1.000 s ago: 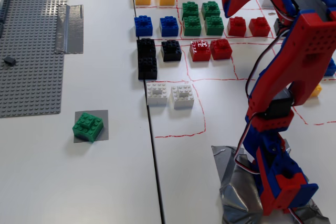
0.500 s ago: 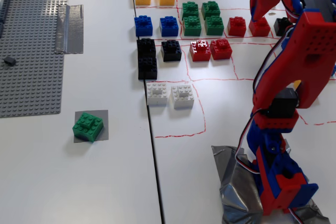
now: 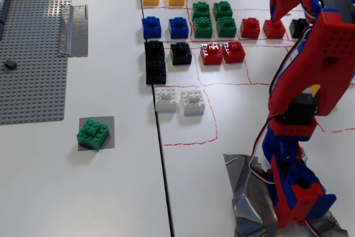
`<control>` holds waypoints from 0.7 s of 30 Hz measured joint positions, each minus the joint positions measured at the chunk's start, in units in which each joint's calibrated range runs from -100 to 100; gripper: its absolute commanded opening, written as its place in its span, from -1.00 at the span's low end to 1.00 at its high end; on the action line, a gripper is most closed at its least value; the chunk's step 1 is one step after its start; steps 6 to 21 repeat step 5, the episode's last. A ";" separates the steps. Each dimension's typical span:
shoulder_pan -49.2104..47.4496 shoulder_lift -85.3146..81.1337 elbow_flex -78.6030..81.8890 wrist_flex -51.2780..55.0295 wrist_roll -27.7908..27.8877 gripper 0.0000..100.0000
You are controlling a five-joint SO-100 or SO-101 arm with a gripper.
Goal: Grab the block and put it in the grey marker
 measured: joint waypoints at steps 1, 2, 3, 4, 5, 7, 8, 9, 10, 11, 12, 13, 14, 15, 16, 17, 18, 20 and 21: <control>0.29 0.00 0.00 0.00 0.00 -1.00; 0.59 0.00 0.00 0.00 0.00 -1.00; 0.66 0.00 0.00 0.00 0.00 -1.00; 0.66 0.00 0.00 0.00 0.00 -1.00; 0.66 0.00 0.54 0.00 0.00 -1.00; 0.66 0.00 0.54 0.00 0.00 -1.00; 0.66 0.00 0.54 0.00 0.00 -1.00; 0.66 0.00 0.54 0.00 0.00 -1.00; 0.66 0.00 0.54 0.00 0.00 -1.00; 0.66 0.00 0.54 0.00 0.00 -1.00; 0.66 0.00 0.54 0.00 0.00 -1.00; 0.66 0.00 0.54 0.00 0.00 -1.00; 0.66 0.00 0.54 0.00 0.00 -1.00; 0.66 0.00 0.54 0.00 0.00 -1.00; 0.66 0.00 0.54 0.00 0.00 -1.00; 0.66 0.00 0.54 0.00 0.00 -1.00; 0.66 0.00 0.54 0.00 0.00 -1.00; 0.66 0.00 0.54 0.00 0.00 -1.00; 0.66 0.00 0.54 0.00 0.00 -1.00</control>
